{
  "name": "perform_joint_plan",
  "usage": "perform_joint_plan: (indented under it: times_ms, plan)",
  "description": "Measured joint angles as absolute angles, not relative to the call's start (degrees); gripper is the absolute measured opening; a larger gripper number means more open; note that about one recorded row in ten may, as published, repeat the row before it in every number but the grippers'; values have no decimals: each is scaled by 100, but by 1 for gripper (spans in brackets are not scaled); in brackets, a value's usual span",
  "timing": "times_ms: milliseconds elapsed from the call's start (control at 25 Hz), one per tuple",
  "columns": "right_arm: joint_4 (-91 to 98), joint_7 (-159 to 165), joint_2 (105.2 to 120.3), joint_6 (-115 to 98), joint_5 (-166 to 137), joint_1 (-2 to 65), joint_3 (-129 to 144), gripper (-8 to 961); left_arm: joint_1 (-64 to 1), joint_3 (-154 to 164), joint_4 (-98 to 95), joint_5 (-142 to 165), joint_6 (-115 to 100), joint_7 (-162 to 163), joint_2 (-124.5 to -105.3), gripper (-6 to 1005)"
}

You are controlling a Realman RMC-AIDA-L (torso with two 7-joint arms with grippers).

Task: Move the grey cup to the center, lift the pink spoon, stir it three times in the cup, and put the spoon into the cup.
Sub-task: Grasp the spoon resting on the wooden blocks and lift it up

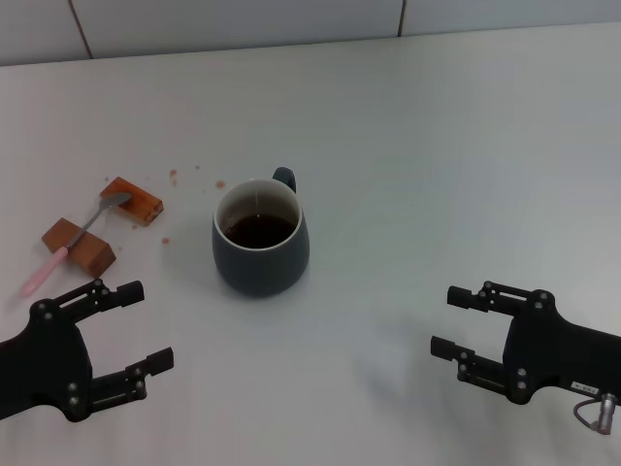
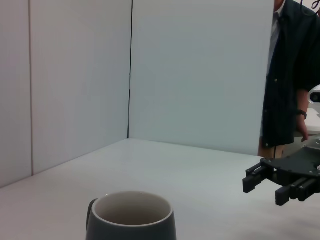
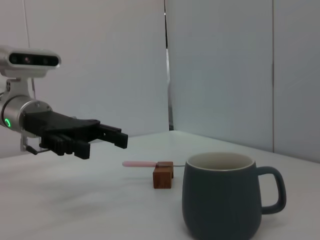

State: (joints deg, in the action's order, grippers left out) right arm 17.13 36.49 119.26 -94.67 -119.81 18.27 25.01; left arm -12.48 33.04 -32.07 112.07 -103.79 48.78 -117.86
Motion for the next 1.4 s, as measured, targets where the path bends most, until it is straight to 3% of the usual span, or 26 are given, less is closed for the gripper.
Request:
perform_joint_plan:
  times_ms: [320, 680, 960, 1400]
  plan:
    - [1685, 3708, 11926, -9265, -11980, 1873, 2642, 762, -1270, 3304, -3208, 11191, -10368, 4878, -11785, 800]
    - [1678, 3734, 11920, -9315, -11945, 1912, 2624, 761, -1220, 2458, -2888, 11175, -10738, 5307, -11776, 801]
    - [1678, 3744, 11911, -9375, -11944, 1992, 2589, 761, -1298, 341, -2341, 11172, -10763, 8446, -11578, 800]
    - [1746, 3878, 11897, -9470, -11944, 2080, 2606, 761, -1037, -260, -2376, 11308, -9970, 12228, -11411, 801]
